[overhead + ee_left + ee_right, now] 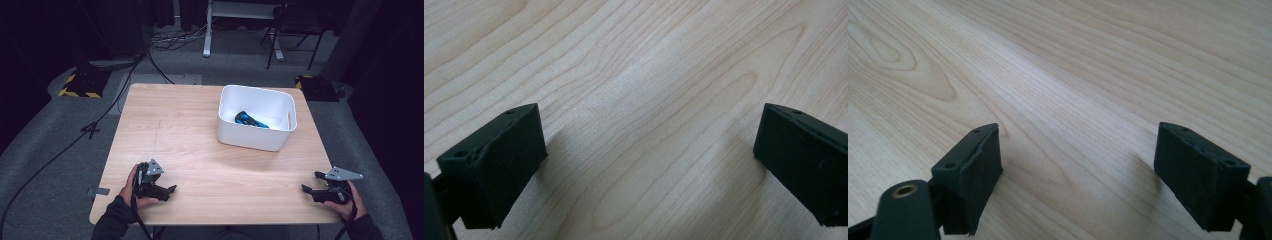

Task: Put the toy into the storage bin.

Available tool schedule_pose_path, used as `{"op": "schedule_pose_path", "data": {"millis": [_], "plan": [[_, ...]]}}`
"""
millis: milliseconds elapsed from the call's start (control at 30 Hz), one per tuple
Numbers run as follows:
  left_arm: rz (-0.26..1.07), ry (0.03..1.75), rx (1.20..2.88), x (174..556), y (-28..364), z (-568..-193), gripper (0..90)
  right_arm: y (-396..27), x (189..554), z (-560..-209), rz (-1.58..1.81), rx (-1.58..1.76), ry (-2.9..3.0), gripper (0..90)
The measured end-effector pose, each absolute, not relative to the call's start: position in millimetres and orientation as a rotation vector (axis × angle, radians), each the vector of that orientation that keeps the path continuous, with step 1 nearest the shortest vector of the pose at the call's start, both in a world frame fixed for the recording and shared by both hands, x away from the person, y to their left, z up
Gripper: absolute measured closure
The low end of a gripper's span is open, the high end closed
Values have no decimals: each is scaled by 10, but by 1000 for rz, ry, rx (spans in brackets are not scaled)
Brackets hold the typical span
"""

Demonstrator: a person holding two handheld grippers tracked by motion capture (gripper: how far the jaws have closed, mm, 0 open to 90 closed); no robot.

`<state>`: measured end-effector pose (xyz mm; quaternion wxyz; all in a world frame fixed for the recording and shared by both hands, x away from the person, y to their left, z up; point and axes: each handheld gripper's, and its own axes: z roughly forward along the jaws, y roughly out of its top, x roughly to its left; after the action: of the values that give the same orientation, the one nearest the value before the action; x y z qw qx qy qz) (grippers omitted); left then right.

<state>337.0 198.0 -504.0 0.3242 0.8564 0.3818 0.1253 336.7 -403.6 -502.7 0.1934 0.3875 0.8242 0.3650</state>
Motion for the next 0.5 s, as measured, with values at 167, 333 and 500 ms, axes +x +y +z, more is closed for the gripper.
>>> {"op": "schedule_pose_path", "data": {"millis": [167,333,500], "plan": [[347,995,2248,3375,1984,-5037,5,-4067,3329,-5029,1024,1122,2306,180],[344,994,2249,3374,1984,-5037,5,-4116,3298,-5034,1011,1155,2292,171],[342,995,2248,3374,1984,-5038,5,-4117,3291,-5034,1013,1164,2292,168]]}}
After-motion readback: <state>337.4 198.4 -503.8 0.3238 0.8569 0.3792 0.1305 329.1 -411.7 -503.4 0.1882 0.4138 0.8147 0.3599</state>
